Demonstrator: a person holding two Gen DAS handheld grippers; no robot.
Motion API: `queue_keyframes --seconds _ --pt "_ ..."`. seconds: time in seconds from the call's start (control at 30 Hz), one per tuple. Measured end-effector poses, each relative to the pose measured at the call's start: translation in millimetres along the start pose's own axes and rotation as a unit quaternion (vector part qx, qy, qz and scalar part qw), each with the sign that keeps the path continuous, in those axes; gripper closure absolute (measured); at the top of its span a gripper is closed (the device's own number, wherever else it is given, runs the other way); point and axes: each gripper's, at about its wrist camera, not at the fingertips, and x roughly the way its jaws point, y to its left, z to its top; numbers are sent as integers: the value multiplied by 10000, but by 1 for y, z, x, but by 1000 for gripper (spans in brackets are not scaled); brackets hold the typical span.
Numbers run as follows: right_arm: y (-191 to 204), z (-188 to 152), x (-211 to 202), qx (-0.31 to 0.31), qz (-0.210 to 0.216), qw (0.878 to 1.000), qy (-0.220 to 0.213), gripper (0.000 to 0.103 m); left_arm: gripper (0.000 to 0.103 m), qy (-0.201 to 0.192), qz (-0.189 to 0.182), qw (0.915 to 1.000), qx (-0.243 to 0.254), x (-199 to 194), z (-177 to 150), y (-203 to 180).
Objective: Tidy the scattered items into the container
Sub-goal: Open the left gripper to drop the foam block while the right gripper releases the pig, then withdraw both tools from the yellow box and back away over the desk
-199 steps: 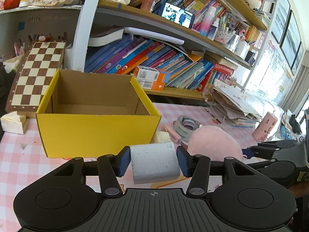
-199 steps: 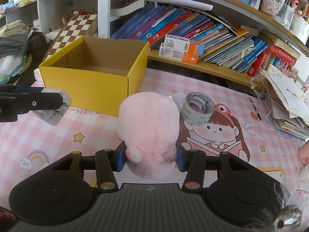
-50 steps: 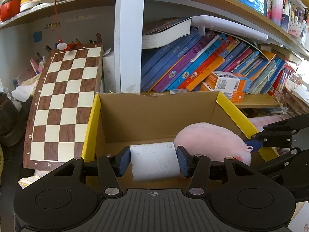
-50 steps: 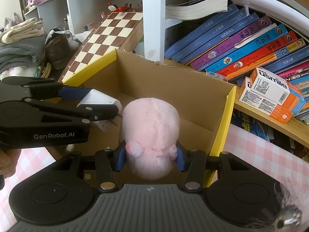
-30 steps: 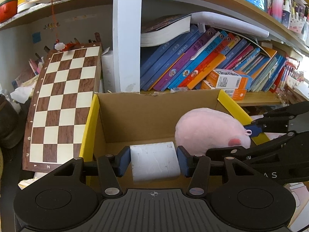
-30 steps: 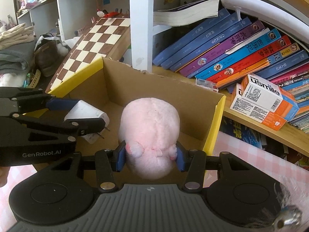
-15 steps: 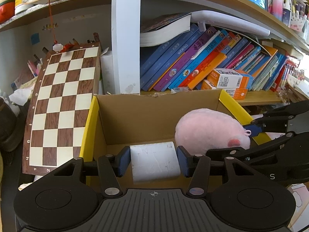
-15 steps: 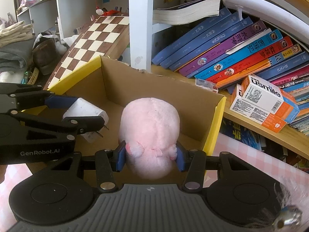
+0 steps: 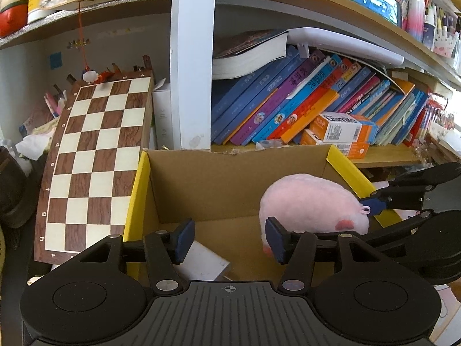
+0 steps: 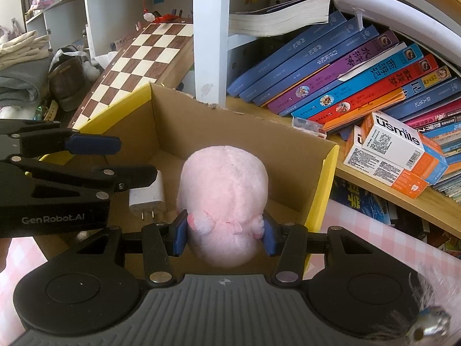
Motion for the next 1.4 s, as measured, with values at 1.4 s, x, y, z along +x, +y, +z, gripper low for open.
queue_keyframes --seconds 1.4 --pt "20 -13 -112 2 -368 9963 -772 44 38 -655 93 9975 255 -111 4 -26"
